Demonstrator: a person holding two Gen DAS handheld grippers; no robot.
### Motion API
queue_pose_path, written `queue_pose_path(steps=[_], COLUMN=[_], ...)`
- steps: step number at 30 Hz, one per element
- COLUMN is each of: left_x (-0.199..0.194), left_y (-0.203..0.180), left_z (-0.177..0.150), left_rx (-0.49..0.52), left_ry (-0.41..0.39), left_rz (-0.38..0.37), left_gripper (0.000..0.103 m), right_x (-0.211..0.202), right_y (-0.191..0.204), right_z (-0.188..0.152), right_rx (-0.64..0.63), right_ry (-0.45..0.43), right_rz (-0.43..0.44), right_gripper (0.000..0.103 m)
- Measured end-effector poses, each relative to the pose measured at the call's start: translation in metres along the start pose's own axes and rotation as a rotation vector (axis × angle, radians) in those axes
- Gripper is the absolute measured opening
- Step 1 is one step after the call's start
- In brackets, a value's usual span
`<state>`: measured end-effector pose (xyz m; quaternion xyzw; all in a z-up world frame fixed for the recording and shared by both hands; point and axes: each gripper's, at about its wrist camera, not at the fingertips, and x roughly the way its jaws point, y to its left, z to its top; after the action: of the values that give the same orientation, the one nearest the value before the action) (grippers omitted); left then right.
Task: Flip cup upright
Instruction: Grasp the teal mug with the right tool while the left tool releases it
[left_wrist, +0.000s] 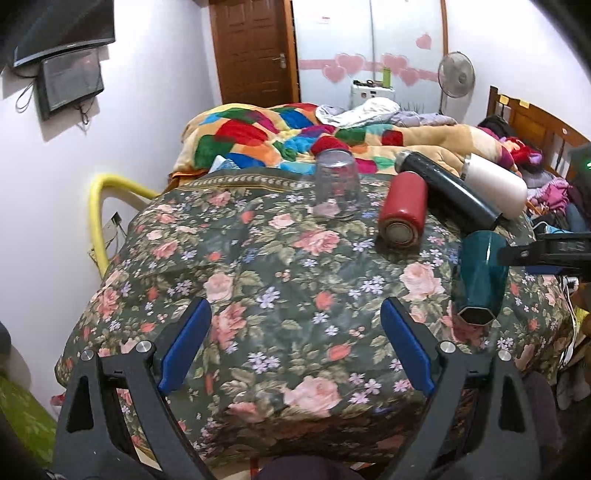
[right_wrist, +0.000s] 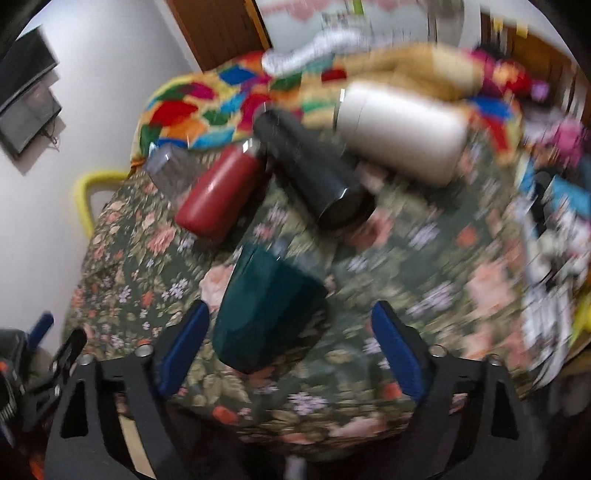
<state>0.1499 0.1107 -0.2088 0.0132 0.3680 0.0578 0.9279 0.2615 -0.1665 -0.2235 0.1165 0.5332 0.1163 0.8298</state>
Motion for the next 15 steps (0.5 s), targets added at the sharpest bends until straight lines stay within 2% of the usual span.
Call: queue_pose_path(steps=[5,10,15], left_x=[-0.003,-0.001,-0.001], left_y=[0.003,0.003,0.003], left_z=[-0.002,-0.001,0.000], left_rx=[-0.021,-0.044,-0.046], left_ry=[-0.018,-0.024,-0.028], left_rz=[-0.024,-0.032,-0.032], left_gripper=[0.093,0.093,0.093], right_x=[0.026,0.040,0.059], right_y=[-0.003,0.013,0.015], right_z=[0.004,0.015,0.024], right_rx=[0.078,0.017,-0.003], right_ry=[0.098,0.116,0.182], right_rz=[0.056,-0.010,0.005], right_gripper=[0.075,0.075,0.072])
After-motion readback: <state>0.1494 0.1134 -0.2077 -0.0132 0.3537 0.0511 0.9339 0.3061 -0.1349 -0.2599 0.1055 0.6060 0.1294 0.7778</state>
